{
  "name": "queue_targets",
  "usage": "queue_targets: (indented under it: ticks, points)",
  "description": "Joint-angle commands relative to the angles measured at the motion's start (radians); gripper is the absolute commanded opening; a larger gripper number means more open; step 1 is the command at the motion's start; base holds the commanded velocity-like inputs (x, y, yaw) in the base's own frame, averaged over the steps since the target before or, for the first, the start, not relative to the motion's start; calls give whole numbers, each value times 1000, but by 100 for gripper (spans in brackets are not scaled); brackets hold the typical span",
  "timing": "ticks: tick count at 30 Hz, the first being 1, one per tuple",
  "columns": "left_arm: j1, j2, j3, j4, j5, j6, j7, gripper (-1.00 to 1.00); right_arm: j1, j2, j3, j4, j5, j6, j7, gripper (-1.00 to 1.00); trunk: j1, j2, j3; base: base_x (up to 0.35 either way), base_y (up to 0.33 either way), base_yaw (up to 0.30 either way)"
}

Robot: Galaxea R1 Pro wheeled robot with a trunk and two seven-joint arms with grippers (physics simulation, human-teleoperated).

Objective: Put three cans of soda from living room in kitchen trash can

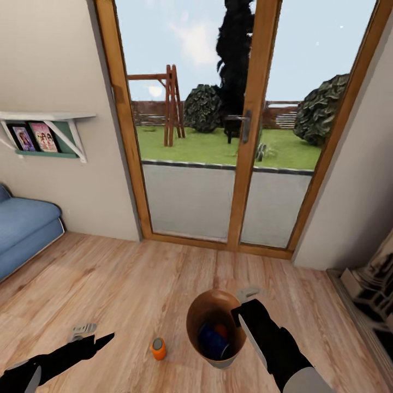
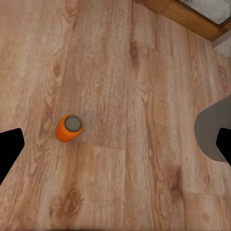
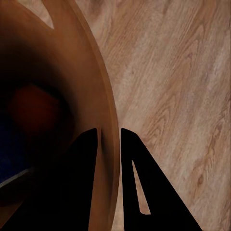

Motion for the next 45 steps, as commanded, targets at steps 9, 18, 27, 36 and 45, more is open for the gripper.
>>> queue_targets:
  ticks: [9, 18, 27, 36, 45]
  points:
    - [0, 0, -1, 0, -1, 0, 0, 100, 0, 0, 0, -1, -5, -1, 5, -100, 0, 0, 0, 55, -20, 179]
    - [0, 0, -2, 0, -1, 0, 0, 100, 0, 0, 0, -1, -5, -1, 5, -100, 0, 0, 0, 304, -99, 11]
    - [0, 0, -2, 0, -1, 1, 0, 100, 0, 0, 0, 0, -5, -1, 5, -100, 0, 0, 0, 333, -5, 0]
    - [0, 0, 0, 1, -2, 1, 1, 100, 0, 0, 0, -2, -5, 0, 7, -100, 0, 0, 0, 322, 0, 0]
    - [0, -48, -6, 95, -3, -142, 246, 100, 0, 0, 0, -8, -8, 1, 9, -100, 0, 0, 0, 82, 0, 0]
